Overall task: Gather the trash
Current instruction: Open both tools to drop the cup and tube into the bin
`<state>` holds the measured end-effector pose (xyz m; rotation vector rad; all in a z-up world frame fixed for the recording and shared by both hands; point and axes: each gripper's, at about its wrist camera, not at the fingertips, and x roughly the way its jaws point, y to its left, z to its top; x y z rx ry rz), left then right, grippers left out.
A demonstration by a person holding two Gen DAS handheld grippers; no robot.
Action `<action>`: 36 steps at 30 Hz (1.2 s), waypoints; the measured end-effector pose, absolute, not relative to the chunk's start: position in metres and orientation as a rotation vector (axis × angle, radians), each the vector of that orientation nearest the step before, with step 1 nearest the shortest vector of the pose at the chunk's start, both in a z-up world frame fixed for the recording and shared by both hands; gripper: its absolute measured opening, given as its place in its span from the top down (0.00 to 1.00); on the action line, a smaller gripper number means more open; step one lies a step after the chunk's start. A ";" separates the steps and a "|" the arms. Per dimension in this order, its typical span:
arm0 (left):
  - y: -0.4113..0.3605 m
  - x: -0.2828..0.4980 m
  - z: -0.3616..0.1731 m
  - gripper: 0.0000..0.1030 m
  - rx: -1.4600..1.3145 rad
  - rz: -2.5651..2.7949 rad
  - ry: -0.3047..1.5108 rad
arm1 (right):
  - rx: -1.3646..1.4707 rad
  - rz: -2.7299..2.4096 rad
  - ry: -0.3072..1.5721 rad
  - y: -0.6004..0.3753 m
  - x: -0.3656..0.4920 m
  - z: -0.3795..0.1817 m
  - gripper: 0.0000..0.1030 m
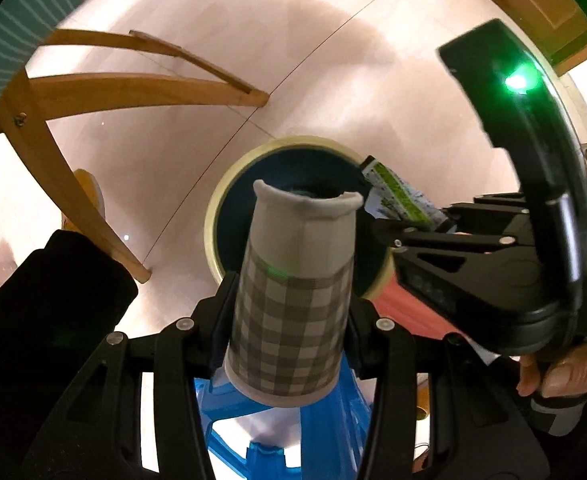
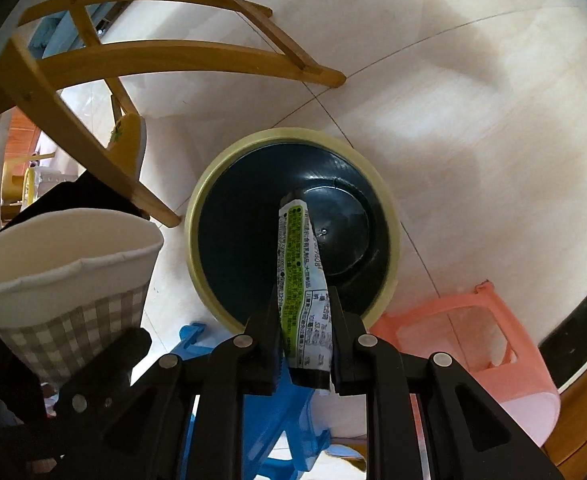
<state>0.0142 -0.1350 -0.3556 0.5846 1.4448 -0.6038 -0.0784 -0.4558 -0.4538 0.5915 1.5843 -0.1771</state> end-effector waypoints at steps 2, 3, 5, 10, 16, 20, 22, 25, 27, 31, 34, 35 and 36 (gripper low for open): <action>-0.139 0.018 -0.358 0.58 0.570 -0.594 1.459 | 0.642 -0.166 1.589 -0.460 -0.076 -0.464 0.84; -0.139 0.020 -0.360 0.58 0.567 -0.592 1.462 | 0.664 -0.162 1.594 -0.462 -0.075 -0.470 0.83; -0.141 0.022 -0.360 0.58 0.563 -0.587 1.460 | 0.692 -0.160 1.601 -0.464 -0.071 -0.479 0.77; -0.142 0.025 -0.364 0.56 0.549 -0.574 1.477 | 0.801 -0.171 1.600 -0.472 -0.066 -0.496 0.63; -0.138 0.035 -0.375 0.53 0.537 -0.554 1.514 | 0.851 -0.179 1.584 -0.474 -0.060 -0.502 0.58; -0.136 0.033 -0.373 0.35 0.526 -0.548 1.522 | 0.860 -0.174 1.584 -0.472 -0.059 -0.502 0.55; -0.134 0.034 -0.374 0.34 0.526 -0.548 1.525 | 0.857 -0.172 1.582 -0.471 -0.060 -0.500 0.55; -0.134 0.038 -0.375 0.34 0.524 -0.548 1.534 | 0.844 -0.173 1.586 -0.469 -0.060 -0.499 0.55; -0.133 0.037 -0.374 0.34 0.524 -0.550 1.535 | 0.830 -0.177 1.581 -0.468 -0.060 -0.497 0.55; -0.127 0.036 -0.372 0.34 0.523 -0.551 1.526 | 0.757 -0.197 1.560 -0.470 -0.060 -0.484 0.55; -0.123 0.033 -0.362 0.34 0.524 -0.544 1.508 | 0.651 -0.208 1.551 -0.468 -0.058 -0.469 0.55; -0.121 0.032 -0.356 0.34 0.520 -0.546 1.504 | 0.622 -0.206 1.553 -0.467 -0.058 -0.465 0.55; -0.120 0.029 -0.352 0.34 0.518 -0.548 1.501 | 0.592 -0.203 1.559 -0.465 -0.059 -0.461 0.55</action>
